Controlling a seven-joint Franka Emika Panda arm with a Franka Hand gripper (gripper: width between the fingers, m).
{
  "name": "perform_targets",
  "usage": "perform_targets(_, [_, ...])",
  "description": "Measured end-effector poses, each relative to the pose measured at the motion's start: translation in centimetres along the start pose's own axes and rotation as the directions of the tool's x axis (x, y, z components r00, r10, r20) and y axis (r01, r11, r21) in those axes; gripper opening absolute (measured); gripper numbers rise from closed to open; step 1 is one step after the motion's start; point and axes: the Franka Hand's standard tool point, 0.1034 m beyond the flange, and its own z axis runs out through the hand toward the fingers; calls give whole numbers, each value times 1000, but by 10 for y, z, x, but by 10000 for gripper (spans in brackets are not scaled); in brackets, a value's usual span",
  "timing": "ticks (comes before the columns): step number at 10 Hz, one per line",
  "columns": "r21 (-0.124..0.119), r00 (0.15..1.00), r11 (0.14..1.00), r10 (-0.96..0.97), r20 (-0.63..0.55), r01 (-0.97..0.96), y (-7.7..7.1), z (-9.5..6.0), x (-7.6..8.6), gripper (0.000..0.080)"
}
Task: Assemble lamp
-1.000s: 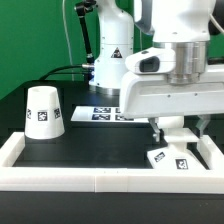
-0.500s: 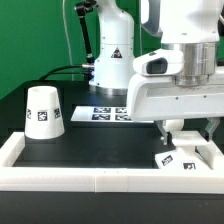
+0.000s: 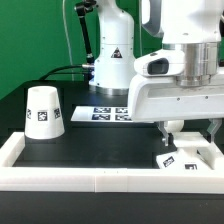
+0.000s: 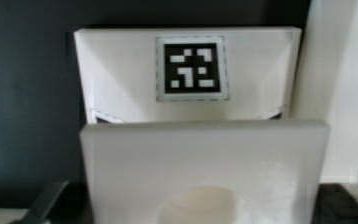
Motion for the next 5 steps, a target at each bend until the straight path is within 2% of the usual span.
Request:
perform_targets(1, [0,1000,1000,-6,0,6,0,0,0,535])
perform_targets(2, [0,1000,1000,-14,-1,14,0,-1,0,634])
perform_targets(3, [0,1000,1000,-28,-2,28,2,-2,0,634])
perform_targets(4, [-1,999,999,-38,-3,38,3,-4,0,685])
perform_targets(5, [-2,999,999,-49,-3,49,4,-7,-3,685])
